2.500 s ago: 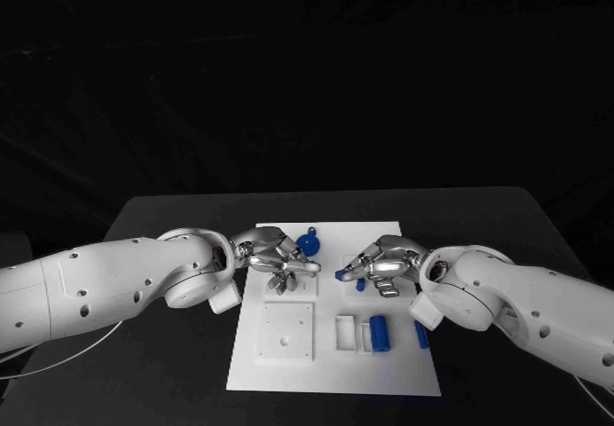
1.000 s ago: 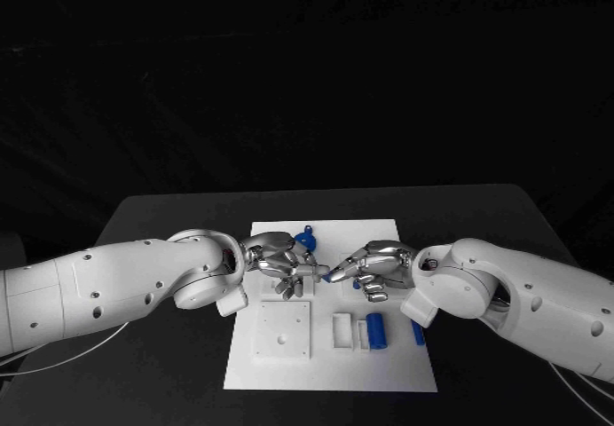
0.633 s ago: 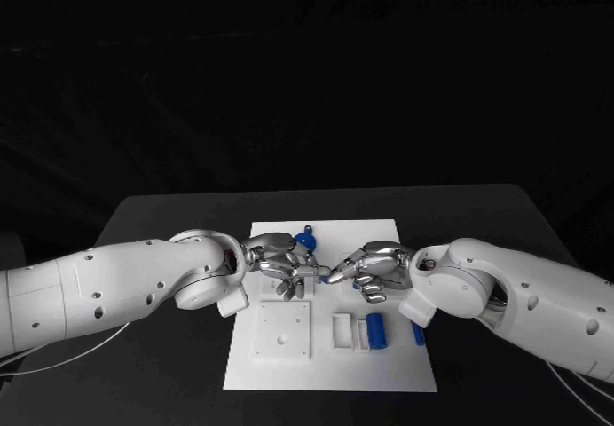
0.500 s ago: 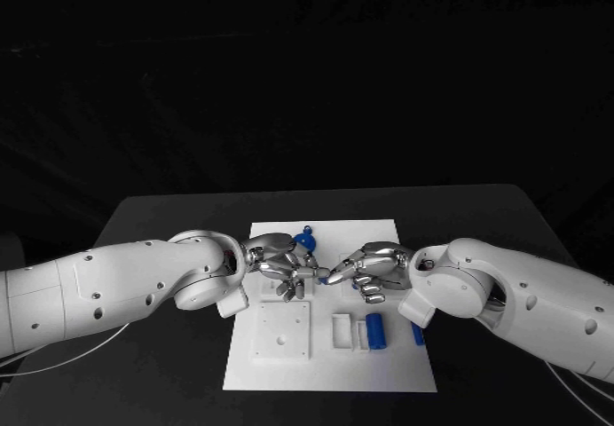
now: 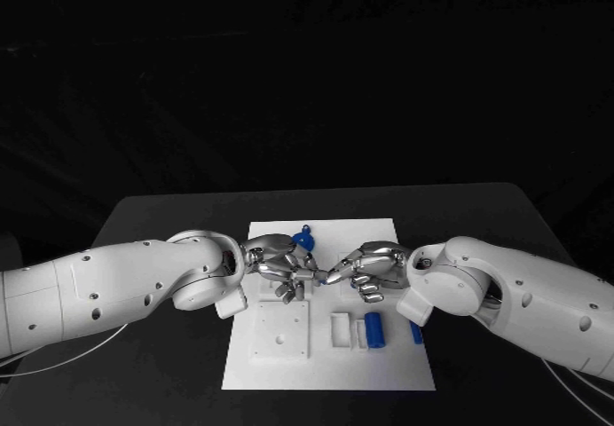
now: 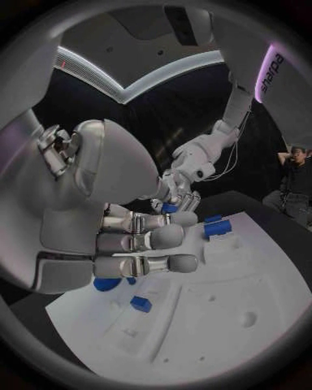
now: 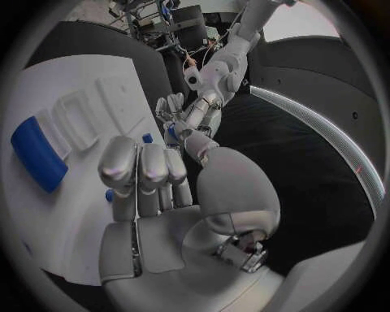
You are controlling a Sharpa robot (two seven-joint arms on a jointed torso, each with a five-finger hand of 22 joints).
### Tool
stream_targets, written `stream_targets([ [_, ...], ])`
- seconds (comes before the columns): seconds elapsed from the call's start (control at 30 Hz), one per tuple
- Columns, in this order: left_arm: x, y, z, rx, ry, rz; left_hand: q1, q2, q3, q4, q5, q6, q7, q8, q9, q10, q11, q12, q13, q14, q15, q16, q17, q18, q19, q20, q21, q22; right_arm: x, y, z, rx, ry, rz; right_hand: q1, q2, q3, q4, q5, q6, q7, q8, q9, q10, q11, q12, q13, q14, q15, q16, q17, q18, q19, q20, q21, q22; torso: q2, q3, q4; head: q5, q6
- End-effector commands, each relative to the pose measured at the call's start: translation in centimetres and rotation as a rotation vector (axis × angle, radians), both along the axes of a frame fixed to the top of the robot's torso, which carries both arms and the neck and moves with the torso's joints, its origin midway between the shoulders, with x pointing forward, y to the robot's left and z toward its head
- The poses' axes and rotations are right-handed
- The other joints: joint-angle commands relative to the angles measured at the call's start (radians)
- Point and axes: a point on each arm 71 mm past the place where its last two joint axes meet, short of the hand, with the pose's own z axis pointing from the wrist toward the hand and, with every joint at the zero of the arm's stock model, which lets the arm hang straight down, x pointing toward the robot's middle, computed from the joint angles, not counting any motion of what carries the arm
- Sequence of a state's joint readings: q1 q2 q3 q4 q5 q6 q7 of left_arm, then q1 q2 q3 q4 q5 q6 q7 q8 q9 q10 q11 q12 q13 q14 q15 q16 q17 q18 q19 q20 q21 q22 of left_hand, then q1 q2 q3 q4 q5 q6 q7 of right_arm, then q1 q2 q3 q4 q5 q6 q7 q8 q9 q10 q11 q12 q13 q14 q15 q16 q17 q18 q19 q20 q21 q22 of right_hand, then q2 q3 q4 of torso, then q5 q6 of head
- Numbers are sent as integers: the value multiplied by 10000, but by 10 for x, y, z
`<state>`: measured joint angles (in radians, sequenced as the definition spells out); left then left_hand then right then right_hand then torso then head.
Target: Assemble the parts on the task board
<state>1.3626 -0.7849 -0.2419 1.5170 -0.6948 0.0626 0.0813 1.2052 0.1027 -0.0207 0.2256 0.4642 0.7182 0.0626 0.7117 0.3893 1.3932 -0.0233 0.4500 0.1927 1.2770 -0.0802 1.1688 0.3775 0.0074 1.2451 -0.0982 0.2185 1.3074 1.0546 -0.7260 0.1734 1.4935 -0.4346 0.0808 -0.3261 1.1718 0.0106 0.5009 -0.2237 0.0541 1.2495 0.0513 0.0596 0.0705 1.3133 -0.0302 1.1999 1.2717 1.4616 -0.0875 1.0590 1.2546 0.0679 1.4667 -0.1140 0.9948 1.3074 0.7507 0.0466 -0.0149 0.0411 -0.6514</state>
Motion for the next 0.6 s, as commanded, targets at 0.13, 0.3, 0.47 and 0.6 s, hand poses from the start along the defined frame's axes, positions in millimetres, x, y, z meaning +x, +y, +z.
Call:
stream_targets([
  [0.13, -4, -5, 0, -203, 308, -366, 181, -24, 123, -283, 747, -65, -38, 38, -32, -63, 1, -81, -35, -76, -11, 50, 14, -8, -83, -24, 43, 201, -1, 3, 0, 72, 22, 286, 6, 99, -34, -2, 3, 68, 18, 45, 6, -67, -4, 42, 8, -61, -12, -21, -13, -72, 101, 41, -24, 1226, 3, 1, -8, -24, 1],
  [0.3, -4, -6, 0, -274, 367, -373, 220, 0, 447, -631, 1054, -99, -43, 68, -26, -66, 0, -90, -54, -93, -15, 71, 18, -8, -101, -30, 84, 208, -2, 5, 0, 57, 40, 361, 6, 99, -34, -2, 3, 68, 18, 45, 6, -67, -4, 42, 8, -61, -12, -21, -13, -72, 101, 41, -24, 1226, 2, 1, -2, -29, -10],
  [0.47, -4, -7, 0, -328, 405, -362, 161, 83, 778, -1026, 1446, -178, -26, 95, -13, -99, 12, -157, -103, -111, -3, 85, 18, 4, -147, -20, 127, 208, -2, 7, -2, 35, 99, 488, 15, 105, -31, -6, -1, 64, 20, 46, 8, -67, -2, 52, 18, -65, -9, -27, -17, -71, 97, 45, -20, 1227, 3, 2, -3, -26, -12],
  [0.6, -4, -6, 0, -353, 423, -341, 35, 119, 948, -1186, 1651, -246, 12, 49, -46, -121, 36, -232, -152, -121, 14, 101, 20, 20, -168, -9, 168, 208, -3, 8, -2, 12, 144, 596, 22, 109, -28, -11, -2, 61, 23, 47, 9, -78, 0, 45, 16, -66, -6, -19, -11, -69, 91, 47, -26, 1225, -1, 2, -4, -26, -20],
])
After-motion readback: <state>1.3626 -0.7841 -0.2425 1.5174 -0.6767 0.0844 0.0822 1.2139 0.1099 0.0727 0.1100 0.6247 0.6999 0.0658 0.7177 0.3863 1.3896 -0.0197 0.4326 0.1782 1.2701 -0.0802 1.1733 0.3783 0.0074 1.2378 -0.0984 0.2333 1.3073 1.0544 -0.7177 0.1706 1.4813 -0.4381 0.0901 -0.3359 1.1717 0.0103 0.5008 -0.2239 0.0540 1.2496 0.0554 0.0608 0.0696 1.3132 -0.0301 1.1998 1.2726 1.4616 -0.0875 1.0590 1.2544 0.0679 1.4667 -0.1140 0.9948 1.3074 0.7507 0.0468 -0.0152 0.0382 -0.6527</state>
